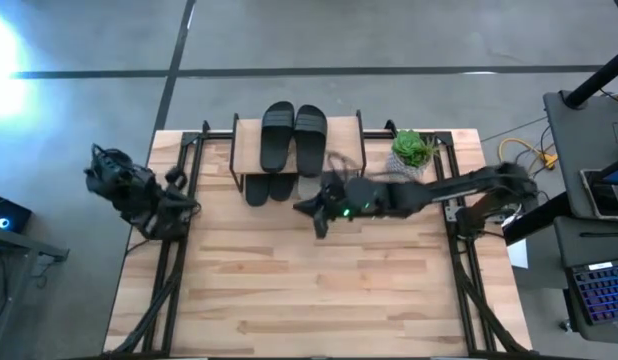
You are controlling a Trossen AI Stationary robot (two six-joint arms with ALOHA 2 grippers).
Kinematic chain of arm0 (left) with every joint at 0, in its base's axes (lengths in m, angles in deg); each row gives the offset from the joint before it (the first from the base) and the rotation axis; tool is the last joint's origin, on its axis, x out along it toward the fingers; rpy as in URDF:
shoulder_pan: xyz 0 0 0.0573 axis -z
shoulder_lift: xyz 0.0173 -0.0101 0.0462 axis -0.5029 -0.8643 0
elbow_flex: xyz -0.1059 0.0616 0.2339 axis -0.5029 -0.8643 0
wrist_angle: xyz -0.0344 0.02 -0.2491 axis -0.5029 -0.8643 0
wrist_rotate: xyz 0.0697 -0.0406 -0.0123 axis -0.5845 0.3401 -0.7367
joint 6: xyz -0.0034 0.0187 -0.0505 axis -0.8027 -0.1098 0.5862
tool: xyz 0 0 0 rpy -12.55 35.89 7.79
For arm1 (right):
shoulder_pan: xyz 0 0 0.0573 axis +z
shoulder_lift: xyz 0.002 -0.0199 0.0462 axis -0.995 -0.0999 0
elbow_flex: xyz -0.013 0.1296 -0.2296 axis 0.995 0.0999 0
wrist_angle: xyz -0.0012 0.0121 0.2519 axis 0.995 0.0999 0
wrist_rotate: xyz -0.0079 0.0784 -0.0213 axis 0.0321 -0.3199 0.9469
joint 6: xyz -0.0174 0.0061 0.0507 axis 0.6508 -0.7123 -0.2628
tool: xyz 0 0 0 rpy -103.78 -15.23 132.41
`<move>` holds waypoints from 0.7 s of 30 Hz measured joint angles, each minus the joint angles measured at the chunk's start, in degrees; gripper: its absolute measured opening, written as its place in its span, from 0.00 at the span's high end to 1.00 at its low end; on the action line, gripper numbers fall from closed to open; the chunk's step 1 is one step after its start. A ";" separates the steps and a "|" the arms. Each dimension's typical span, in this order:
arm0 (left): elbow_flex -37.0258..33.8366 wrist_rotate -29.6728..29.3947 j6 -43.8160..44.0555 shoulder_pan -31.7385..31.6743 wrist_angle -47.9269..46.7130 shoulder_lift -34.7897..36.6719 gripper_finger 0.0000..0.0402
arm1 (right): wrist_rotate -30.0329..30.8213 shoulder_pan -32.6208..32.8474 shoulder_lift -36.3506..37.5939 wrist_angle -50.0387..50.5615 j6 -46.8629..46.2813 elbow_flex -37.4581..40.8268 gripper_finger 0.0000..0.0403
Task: Pick and place slides into the shelf
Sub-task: Return to Home Position
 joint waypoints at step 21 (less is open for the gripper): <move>-3.93 -9.04 -17.34 0.25 33.10 -5.62 1.00 | 6.67 -4.56 36.42 -8.04 -1.70 30.98 0.98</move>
